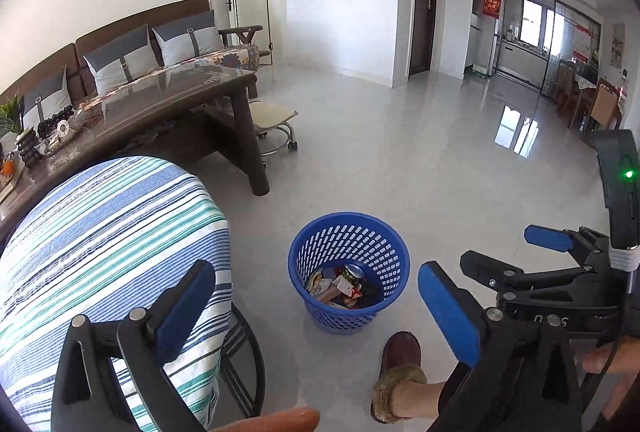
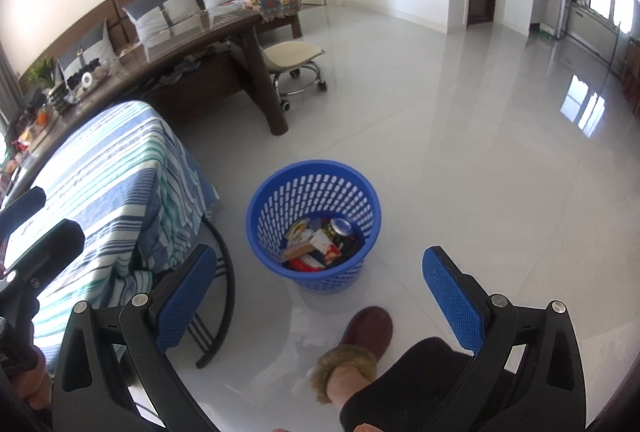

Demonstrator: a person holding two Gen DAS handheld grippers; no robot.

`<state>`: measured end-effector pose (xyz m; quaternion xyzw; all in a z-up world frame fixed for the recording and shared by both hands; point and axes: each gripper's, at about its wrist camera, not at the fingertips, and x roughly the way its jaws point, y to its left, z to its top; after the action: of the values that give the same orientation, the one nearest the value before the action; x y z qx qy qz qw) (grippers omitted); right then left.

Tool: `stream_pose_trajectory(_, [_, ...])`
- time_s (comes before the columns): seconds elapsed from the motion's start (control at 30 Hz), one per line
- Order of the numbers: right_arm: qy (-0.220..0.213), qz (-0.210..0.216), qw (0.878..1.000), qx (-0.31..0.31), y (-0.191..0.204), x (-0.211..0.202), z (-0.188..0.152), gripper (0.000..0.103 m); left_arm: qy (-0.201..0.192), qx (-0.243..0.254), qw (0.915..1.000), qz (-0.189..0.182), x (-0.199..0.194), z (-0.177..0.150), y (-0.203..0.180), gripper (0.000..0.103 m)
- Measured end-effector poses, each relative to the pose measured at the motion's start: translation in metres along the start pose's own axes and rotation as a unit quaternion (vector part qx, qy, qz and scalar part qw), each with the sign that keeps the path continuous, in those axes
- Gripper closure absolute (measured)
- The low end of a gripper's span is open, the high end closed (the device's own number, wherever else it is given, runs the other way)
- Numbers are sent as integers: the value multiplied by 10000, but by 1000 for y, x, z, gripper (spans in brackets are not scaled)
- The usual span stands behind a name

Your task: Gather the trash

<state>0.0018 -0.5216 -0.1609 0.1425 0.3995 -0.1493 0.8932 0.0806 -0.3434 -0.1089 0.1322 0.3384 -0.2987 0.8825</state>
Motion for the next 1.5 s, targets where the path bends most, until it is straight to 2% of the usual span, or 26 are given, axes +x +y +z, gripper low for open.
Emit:
stream_pose_trajectory(0.13, [-37,-20,9999,-131,9,-19,-4,0,359,-20,9994,-7,0,-3,-3,0])
stream_pose_trajectory(0.4, [-110,-354,9992,-139,16,-45,-7,0,454,-233,9985,-221,-6,-3,6,0])
stream_pose_trajectory(0.5, [-104,-500,9986,-115,14,-47,-7,0,452,-256,9985,-197,-6,-2,6,0])
stream_pose_trajectory(0.83, [33,-308,9995,-21,14,-48,-14,0,451,-334,9984,-57,-4,1,13,0])
stream_pose_trajectory(1.5, [68,-313,9994,-102,17,-52,-15,0,438,-336,9985,-8,-6,3,13,0])
